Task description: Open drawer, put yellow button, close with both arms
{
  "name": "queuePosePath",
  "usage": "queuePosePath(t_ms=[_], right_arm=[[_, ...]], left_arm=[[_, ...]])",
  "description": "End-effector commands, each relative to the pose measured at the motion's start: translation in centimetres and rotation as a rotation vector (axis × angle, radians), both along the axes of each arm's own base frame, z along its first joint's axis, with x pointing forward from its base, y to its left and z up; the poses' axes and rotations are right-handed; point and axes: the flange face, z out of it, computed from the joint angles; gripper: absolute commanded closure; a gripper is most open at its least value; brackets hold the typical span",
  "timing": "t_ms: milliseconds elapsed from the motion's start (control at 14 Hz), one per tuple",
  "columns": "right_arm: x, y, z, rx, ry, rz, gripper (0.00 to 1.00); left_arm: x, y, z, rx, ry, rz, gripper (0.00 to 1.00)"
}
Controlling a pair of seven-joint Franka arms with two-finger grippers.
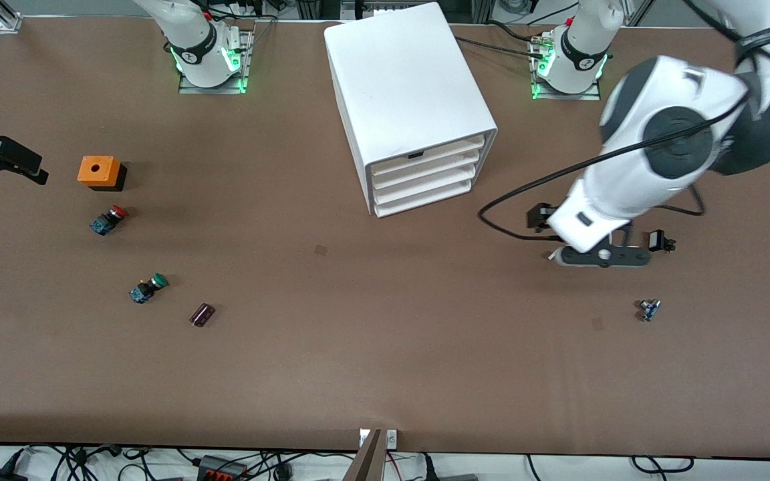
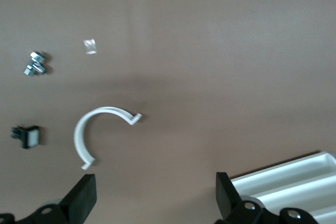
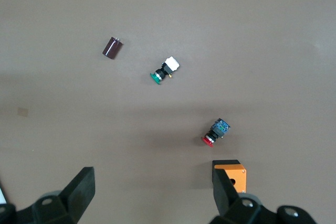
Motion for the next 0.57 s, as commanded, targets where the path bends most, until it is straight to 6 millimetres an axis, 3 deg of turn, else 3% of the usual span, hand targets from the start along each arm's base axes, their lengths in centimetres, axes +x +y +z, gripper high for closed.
queuePosePath(t_ms=[0,71,286,357,500], right_arm=[[-0.8,0.1,0.1,-0.011,0.001,-0.006,0.0],[-0.7,0.1,-0.3,-0.011,0.004,-0.006,0.0],[-1.0,0.1,-0.3,-0.011,-0.002,-0.005,0.0],[-1.0,0.1,-0.3,-0.011,0.0,-0.004,0.0],[-1.1,0.1,-0.2,-0.01,-0.002,-0.004,0.0]], left_arm=[[-0.8,5.0,3.6,-0.043,-0.012,-0.036,0.0],[-0.9,8.0,4.0,-0.087,-0.008,-0.01,0.0],[-3.2,12.1,5.5,-0.102,-0.117,-0.043,0.0],[-4.4,13.0,6.8,-0.102,-0.17,-0.028,0.0],[-6.1,13.3,7.3,-0.09,-0.17,-0.032,0.0]])
